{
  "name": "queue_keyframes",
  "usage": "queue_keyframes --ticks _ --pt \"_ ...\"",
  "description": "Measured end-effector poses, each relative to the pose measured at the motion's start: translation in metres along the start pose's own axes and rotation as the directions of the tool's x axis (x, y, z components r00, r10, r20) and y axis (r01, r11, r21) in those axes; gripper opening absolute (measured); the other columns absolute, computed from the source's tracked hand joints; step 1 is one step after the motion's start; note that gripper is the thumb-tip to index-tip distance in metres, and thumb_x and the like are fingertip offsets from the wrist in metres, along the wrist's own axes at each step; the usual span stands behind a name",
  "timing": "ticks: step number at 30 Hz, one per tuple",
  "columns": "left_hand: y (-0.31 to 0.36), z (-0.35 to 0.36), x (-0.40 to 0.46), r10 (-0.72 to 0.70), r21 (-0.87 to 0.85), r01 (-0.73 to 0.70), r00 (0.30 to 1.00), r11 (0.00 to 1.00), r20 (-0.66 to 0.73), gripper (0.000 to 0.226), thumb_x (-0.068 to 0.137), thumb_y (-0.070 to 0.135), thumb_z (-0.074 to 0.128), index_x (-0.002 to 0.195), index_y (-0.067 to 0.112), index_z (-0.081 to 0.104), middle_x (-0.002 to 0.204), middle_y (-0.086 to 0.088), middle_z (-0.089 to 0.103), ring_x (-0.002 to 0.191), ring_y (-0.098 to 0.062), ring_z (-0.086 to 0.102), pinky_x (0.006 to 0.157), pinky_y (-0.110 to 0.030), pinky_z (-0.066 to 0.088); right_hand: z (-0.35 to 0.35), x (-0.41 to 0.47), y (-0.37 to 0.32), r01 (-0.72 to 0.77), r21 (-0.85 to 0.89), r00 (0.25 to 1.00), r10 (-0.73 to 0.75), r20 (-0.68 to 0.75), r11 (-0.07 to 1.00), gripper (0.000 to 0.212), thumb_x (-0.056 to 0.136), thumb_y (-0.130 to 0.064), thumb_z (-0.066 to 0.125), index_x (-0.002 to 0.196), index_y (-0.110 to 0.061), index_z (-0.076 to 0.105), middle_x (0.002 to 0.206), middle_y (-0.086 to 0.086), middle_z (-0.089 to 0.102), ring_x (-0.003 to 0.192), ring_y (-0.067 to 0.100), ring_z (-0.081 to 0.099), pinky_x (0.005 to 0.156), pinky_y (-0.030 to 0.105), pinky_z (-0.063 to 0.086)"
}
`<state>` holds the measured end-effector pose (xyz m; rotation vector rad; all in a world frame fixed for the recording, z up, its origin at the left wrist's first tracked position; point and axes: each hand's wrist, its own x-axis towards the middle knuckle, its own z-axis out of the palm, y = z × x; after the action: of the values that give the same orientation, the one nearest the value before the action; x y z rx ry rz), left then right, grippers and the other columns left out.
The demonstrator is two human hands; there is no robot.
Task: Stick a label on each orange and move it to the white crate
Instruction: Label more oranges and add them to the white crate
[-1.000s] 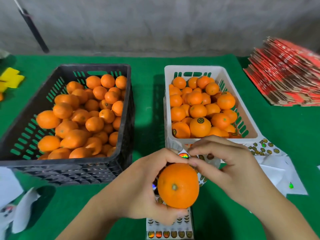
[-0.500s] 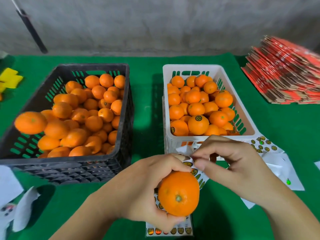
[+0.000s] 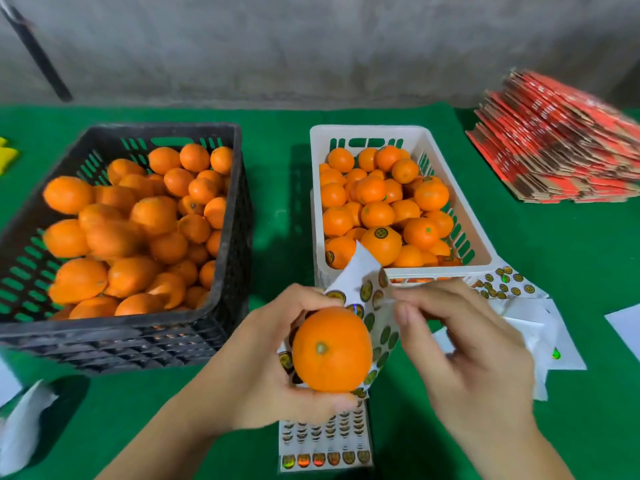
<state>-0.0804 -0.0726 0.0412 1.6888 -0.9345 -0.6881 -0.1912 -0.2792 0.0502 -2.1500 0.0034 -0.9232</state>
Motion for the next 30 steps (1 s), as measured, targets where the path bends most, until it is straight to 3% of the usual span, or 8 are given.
queue_keyframes --ticks 4,7,11,16,21,25,28,30 --pt "-0.009 0.005 0.002 0.063 -0.112 -0.095 0.962 0.989 -0.266 0.078 0.064 0.059 0.092 0.127 0.028 0.058 0.128 0.006 0.065 0.113 -0.024 0.069 0.077 -0.031 0.062 0.006 -0.015 -0.002 -0.032 0.104 0.976 0.009 0.216 0.994 0.038 0.097 -0.024 0.070 0.135 -0.021 0.070 0.122 -0.009 0.059 0.111 0.015 0.065 0.090 0.020 0.049" --pt "-0.008 0.008 0.015 0.004 -0.270 -0.085 0.958 0.959 -0.288 0.078 0.060 0.064 0.092 0.123 0.030 0.062 0.130 0.004 0.066 0.114 -0.024 0.069 0.075 -0.030 0.061 0.012 -0.021 -0.002 -0.094 0.017 0.933 0.082 0.351 0.995 0.075 0.086 -0.052 0.077 0.153 -0.043 0.045 0.144 -0.018 0.040 0.140 0.013 0.047 0.108 0.015 0.040" --pt "-0.010 0.014 0.019 0.034 -0.369 -0.096 0.985 0.924 -0.171 0.080 0.067 0.064 0.085 0.137 0.031 0.061 0.136 0.001 0.066 0.120 -0.022 0.068 0.086 -0.025 0.059 0.022 -0.015 -0.005 -0.123 0.087 0.979 0.107 0.175 0.989 0.075 0.075 -0.051 0.083 0.139 -0.049 0.045 0.141 -0.020 0.044 0.134 0.005 0.050 0.103 0.009 0.040" --pt "-0.026 0.011 0.029 0.002 -0.471 -0.112 0.973 0.875 -0.229 0.050 0.097 0.019 0.072 0.144 0.027 0.058 0.140 -0.007 0.066 0.128 -0.029 0.064 0.097 -0.033 0.057 0.007 0.006 0.018 -0.113 0.200 0.994 0.112 0.014 0.973 0.071 0.071 -0.039 0.086 0.134 -0.035 0.053 0.138 -0.008 0.047 0.130 0.024 0.055 0.097 0.033 0.053" --pt "-0.041 0.007 0.031 -0.101 -0.542 -0.032 0.972 0.840 -0.213 0.066 0.099 0.022 0.069 0.153 0.044 0.040 0.143 -0.005 0.065 0.129 -0.029 0.064 0.098 -0.038 0.058 -0.021 0.071 0.085 -0.149 -0.236 0.985 0.124 -0.117 0.960 0.067 0.081 -0.023 0.087 0.138 -0.007 0.055 0.135 0.006 0.039 0.123 -0.002 0.043 0.098 0.028 0.052" --pt "-0.039 0.001 0.034 -0.075 -0.431 0.001 0.985 0.902 -0.153 0.040 0.102 0.023 0.064 0.142 0.028 0.059 0.136 -0.007 0.069 0.121 -0.032 0.069 0.094 -0.048 0.060 -0.022 0.102 0.102 -0.319 -0.395 0.915 0.388 0.107 0.861 0.075 0.088 -0.043 0.081 0.151 -0.021 0.049 0.147 0.005 0.037 0.136 0.017 0.044 0.115 0.037 0.040" --pt "-0.042 -0.013 0.036 -0.073 -0.447 0.007 0.989 0.895 -0.130 0.028 0.102 0.019 0.065 0.129 0.020 0.067 0.128 -0.014 0.073 0.113 -0.038 0.072 0.088 -0.047 0.062 -0.008 0.084 0.082 -0.500 0.005 0.785 0.451 0.424 0.866 0.079 0.085 -0.079 0.063 0.148 -0.033 0.055 0.137 -0.022 0.062 0.128 0.001 0.059 0.105 0.030 0.051" --pt "-0.046 -0.026 0.039 -0.075 -0.409 0.008 0.986 0.913 -0.148 0.023 0.103 0.011 0.063 0.126 0.015 0.068 0.125 -0.017 0.073 0.111 -0.039 0.072 0.087 -0.042 0.062 0.007 0.062 0.069 -0.640 0.254 0.656 0.344 0.672 0.725 0.052 0.098 -0.054 0.067 0.144 -0.032 0.061 0.135 -0.018 0.069 0.124 0.009 0.067 0.100 0.028 0.056"
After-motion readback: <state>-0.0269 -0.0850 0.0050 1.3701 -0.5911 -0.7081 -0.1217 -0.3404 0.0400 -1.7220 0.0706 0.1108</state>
